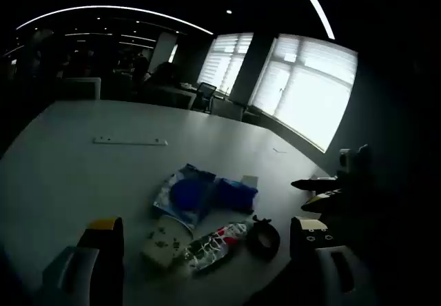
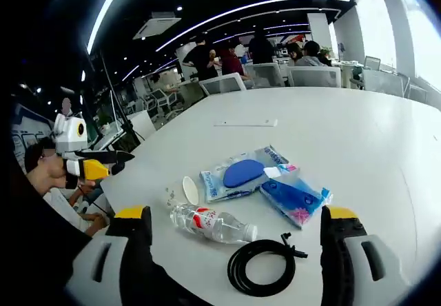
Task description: Arrange the tabletop items into an orderly group along one side of the table until the central work area is clear of visible clutter.
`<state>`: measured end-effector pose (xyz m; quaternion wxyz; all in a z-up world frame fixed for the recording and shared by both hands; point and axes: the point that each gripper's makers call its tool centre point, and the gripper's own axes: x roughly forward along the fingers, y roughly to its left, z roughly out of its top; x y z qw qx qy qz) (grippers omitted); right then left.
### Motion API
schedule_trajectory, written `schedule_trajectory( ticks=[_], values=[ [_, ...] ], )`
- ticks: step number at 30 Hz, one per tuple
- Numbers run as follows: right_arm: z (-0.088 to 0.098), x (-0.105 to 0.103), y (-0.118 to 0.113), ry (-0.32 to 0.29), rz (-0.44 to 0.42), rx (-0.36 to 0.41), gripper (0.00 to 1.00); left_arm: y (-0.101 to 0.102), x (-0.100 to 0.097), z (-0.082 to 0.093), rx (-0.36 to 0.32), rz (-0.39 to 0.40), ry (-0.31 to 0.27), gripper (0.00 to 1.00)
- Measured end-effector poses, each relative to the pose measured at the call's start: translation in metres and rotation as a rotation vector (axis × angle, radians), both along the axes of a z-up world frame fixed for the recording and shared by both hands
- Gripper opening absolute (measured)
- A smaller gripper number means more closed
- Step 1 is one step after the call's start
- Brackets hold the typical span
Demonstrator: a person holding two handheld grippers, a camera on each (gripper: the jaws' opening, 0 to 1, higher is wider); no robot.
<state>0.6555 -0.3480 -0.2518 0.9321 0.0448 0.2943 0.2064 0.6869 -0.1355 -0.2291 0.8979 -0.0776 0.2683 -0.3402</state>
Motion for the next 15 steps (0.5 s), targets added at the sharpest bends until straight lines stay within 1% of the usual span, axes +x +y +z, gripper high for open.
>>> schedule_trajectory(
  ticks=[2,7,9,15],
  values=[
    [0.0001,0.0,-0.001,0.004,-0.005,0.001,1.0,-0.0005,-0.0008,-0.0013,0.005,-0.001,0.01,1.0],
    [-0.0007,-0.0004,-0.0012,0.01,-0.01,0.009,1.0,-0.0004,0.0001,-0.0038,0.013,-0.008,0.011,1.0],
    [-0.0012,-0.0008,0.0001,0.009,-0.009,0.011,1.0,-0.0012,0.0007,-0.0025,0.014,-0.008,0.002,1.0],
    [-0.0047,-0.0014,0.0008,0.016,0.0,0.006,1.0,-0.0014,0.0026,-0.0029,0.015,-0.003,0.0,1.0]
  ],
)
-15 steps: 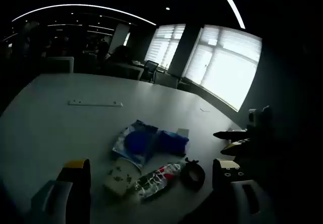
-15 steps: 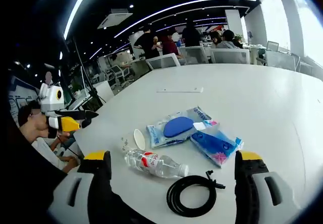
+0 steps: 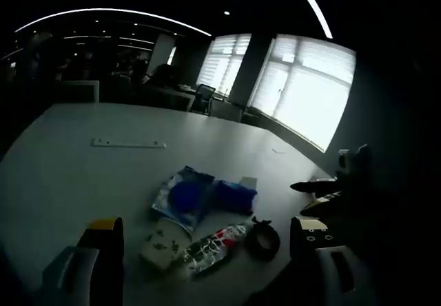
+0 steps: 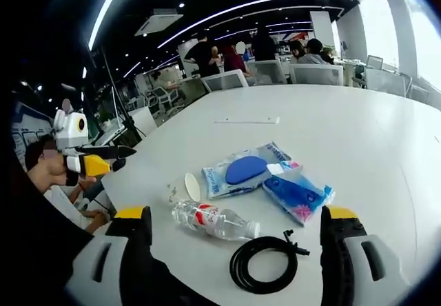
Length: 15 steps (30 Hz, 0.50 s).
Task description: Arrange the tabletop items into an orderly group along one side of the table until the central work area is clear of visible clutter.
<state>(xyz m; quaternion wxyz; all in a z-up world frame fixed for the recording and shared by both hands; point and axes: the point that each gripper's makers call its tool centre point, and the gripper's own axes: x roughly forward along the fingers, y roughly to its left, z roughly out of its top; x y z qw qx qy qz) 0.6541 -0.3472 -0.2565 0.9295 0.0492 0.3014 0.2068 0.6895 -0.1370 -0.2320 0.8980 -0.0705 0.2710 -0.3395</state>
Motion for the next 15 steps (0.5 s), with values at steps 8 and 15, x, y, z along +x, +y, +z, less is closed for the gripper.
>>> schedule_trajectory(
  ticks=[8,15],
  values=[
    [0.0024,0.0002,-0.0021,-0.007,-0.011,0.006,1.0,-0.0022,-0.002,0.0003,0.0,-0.01,0.007,1.0],
    [0.0023,-0.002,-0.002,-0.006,-0.008,0.005,1.0,0.0,-0.0023,0.0004,-0.001,-0.006,0.004,1.0]
  ],
)
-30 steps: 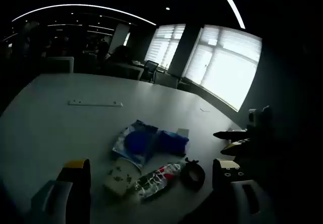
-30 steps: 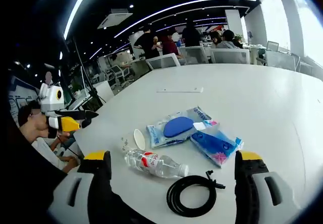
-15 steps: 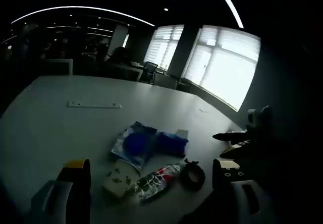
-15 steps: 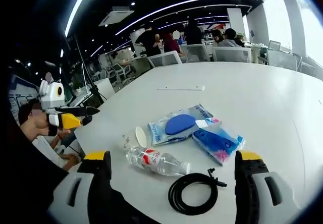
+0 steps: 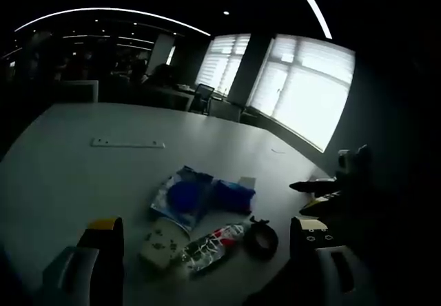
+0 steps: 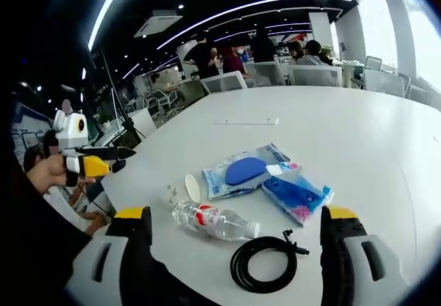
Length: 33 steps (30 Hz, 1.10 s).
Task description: Arrange the tabletop items into an orderly group along one side of the table until the central work area is clear of visible clutter.
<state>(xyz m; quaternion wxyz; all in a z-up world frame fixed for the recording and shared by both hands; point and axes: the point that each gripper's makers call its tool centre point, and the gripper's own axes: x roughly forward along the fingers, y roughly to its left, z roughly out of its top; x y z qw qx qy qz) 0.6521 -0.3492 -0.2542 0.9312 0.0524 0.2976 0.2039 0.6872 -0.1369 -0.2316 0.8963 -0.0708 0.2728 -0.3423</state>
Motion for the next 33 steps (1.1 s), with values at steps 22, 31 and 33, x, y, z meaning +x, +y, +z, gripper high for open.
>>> schedule_trajectory(
  ticks=[22,31,33],
  values=[
    [-0.0007,-0.0021,-0.0012,0.005,-0.011,0.0,0.98,0.0057,-0.0059,0.0014,0.001,0.008,-0.002,1.0],
    [0.0028,0.0019,0.001,-0.004,-0.007,0.006,0.97,0.0067,-0.0052,0.0036,0.007,0.011,-0.018,1.0],
    [0.0031,0.0028,-0.0001,-0.005,-0.013,0.011,0.97,0.0065,-0.006,0.0023,0.015,0.009,-0.018,1.0]
  ],
)
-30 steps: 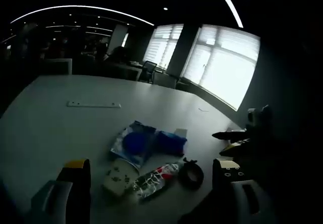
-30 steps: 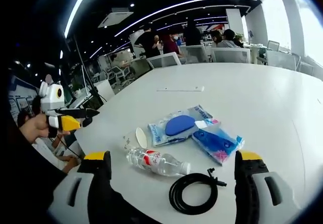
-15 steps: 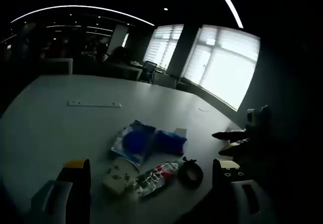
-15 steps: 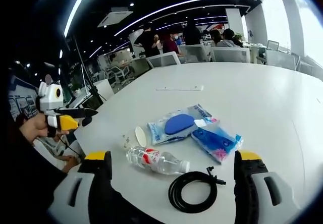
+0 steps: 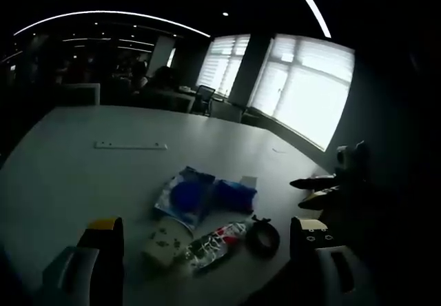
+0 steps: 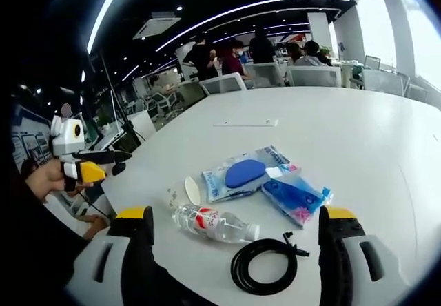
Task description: Arrange the tabletop items into an orderly group along one side of the table until the central work area is clear of visible clutter.
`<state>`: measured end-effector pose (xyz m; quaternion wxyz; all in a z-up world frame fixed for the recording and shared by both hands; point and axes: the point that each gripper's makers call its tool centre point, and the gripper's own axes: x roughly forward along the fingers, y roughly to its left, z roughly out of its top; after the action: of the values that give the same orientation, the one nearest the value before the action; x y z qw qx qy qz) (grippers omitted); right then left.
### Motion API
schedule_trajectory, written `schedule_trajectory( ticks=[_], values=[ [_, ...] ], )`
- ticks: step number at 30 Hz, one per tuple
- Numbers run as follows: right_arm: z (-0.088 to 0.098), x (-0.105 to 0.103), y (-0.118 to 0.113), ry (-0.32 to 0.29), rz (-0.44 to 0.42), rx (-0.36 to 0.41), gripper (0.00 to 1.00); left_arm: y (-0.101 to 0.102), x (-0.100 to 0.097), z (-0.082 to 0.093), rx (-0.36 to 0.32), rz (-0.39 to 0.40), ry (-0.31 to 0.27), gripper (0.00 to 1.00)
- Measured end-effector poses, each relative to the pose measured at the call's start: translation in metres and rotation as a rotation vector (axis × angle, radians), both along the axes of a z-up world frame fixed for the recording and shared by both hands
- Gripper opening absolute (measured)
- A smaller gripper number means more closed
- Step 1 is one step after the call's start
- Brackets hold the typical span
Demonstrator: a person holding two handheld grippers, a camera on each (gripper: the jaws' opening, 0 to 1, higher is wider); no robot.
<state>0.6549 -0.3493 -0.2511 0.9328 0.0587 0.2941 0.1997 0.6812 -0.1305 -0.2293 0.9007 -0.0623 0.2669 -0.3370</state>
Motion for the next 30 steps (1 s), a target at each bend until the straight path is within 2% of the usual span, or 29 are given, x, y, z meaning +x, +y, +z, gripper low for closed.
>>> schedule_trajectory(
  ticks=[8,12,23,26,29,30],
  values=[
    [0.003,0.0,-0.004,0.002,-0.01,-0.005,0.93,-0.001,-0.003,-0.002,0.016,-0.018,-0.008,1.0],
    [0.0,-0.003,-0.008,0.014,-0.024,0.003,0.91,-0.002,-0.004,0.001,0.001,-0.024,-0.021,1.0],
    [-0.027,-0.007,-0.015,0.08,0.003,-0.019,0.81,-0.01,-0.005,-0.003,0.002,-0.051,-0.026,1.0],
    [-0.031,-0.006,-0.018,0.095,-0.005,-0.012,0.77,-0.012,-0.004,-0.007,0.028,-0.069,-0.018,1.0],
    [-0.032,-0.008,-0.018,0.096,-0.015,-0.014,0.77,-0.024,-0.006,-0.01,0.068,-0.144,-0.017,0.99],
    [-0.031,-0.009,-0.018,0.094,-0.019,-0.011,0.77,-0.03,-0.007,-0.013,0.104,-0.184,-0.012,0.98]
  ],
)
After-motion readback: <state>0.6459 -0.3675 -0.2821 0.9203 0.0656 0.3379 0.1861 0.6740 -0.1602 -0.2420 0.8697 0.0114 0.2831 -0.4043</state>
